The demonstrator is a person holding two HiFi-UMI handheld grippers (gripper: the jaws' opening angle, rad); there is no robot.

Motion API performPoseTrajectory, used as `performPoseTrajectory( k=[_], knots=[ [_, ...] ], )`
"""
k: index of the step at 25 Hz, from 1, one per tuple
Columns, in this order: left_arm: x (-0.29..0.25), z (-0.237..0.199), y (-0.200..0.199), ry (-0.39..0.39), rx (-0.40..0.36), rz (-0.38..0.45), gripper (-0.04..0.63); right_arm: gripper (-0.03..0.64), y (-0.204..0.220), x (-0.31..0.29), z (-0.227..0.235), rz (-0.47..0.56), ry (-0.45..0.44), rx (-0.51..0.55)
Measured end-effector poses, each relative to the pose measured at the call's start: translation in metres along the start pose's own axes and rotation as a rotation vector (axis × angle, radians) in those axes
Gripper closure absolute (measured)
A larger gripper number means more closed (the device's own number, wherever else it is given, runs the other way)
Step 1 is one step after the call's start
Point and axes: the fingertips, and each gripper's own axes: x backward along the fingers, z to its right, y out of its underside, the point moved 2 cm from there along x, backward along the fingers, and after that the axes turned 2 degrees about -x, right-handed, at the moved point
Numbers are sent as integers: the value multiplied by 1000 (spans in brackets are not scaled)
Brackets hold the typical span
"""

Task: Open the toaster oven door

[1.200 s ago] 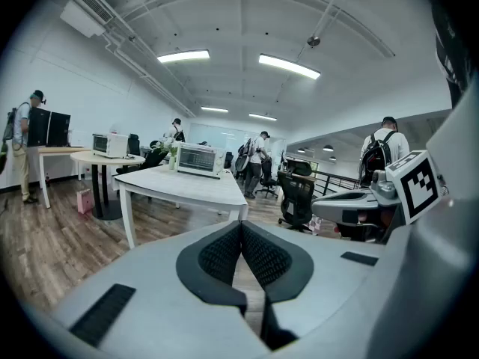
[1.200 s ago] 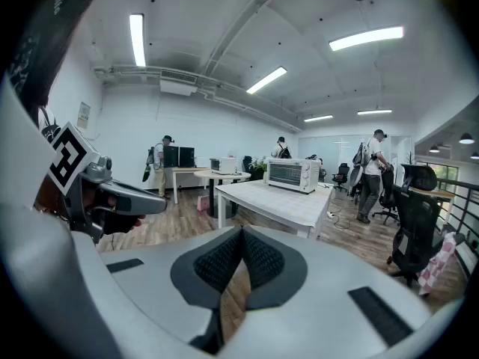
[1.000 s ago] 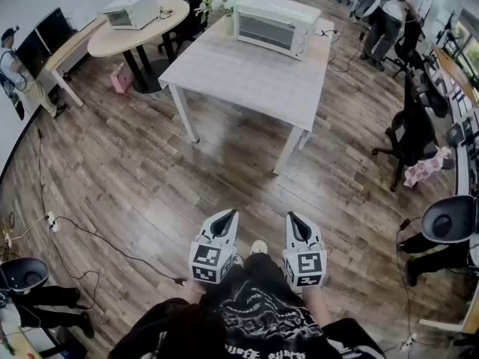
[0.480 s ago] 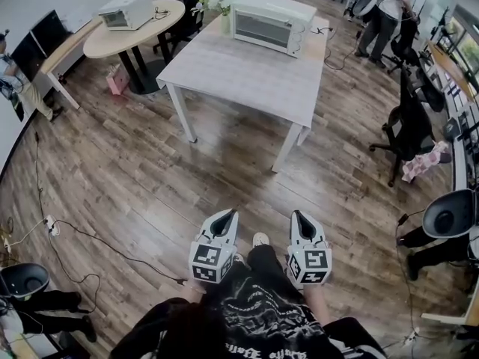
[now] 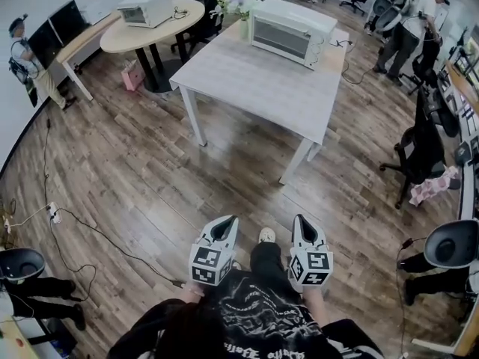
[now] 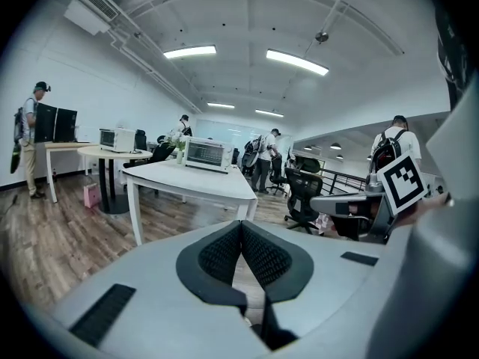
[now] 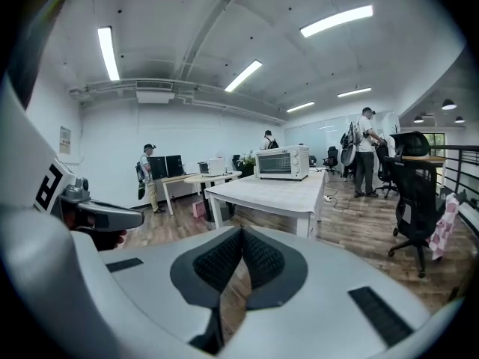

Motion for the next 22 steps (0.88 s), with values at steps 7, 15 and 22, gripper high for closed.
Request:
performPoseTrajectory(
  k=[7,15,22],
  knots=[
    [-54,-10,-28,-32,-1,-10,577,606,-35,-65,39,14,-51,6],
    [-142,-3,-67,-48,4,11,577,606,-68,-128,97,7,-104,39],
    [-202,4,-90,-80,19,31,577,606,-92,-160,140,9,-146,77]
  ],
)
